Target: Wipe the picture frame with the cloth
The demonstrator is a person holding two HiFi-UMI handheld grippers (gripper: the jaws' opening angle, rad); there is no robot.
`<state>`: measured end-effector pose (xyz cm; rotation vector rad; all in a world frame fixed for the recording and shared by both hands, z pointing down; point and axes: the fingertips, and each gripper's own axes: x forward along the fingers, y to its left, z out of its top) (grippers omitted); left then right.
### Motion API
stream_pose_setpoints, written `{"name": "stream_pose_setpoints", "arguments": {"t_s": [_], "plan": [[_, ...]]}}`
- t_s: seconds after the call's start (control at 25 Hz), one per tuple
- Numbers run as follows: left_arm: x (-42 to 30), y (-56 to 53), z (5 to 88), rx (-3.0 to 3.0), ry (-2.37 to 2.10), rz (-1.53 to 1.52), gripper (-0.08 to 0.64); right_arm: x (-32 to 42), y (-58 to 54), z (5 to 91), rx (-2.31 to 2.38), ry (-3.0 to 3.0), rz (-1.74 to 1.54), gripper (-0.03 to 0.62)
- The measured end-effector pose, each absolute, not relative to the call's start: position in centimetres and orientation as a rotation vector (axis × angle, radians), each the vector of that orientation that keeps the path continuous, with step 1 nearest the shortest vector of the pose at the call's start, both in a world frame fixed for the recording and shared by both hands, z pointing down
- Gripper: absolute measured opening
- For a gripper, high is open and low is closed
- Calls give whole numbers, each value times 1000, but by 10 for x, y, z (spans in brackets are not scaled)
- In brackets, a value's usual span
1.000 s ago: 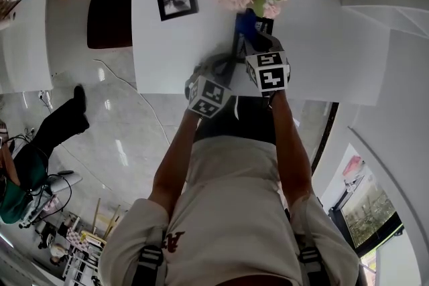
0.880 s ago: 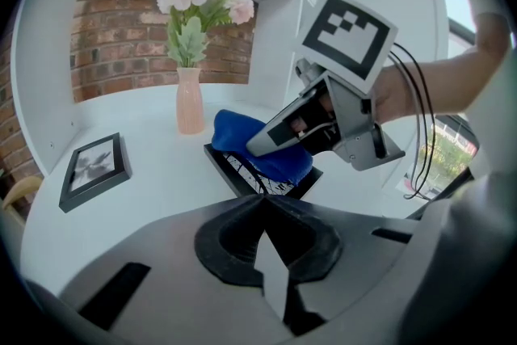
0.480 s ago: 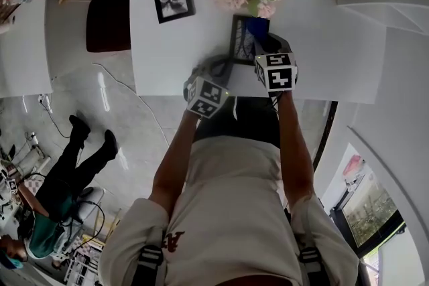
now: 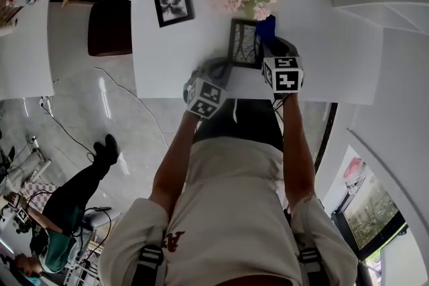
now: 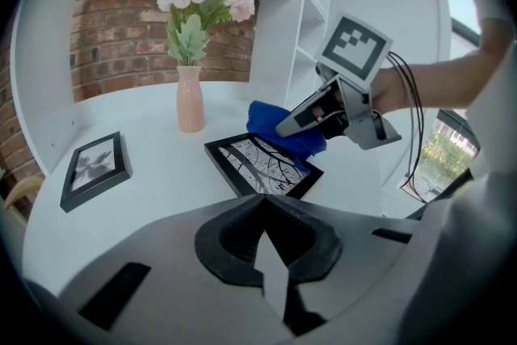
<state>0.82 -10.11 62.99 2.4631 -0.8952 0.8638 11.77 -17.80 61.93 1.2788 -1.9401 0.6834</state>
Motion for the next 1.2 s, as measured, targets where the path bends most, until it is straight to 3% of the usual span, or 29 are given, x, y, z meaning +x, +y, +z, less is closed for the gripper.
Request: {"name": "stream_pose_setpoints", "arguments": {"t_s": [0.52, 1.2], "plan": [[12, -108, 612, 2445, -908, 804, -3, 134, -161, 571, 1360, -2034, 610, 51], [8, -136, 489, 2623, -1039, 594, -5, 120, -146, 464, 1432, -2227, 430, 51]]}}
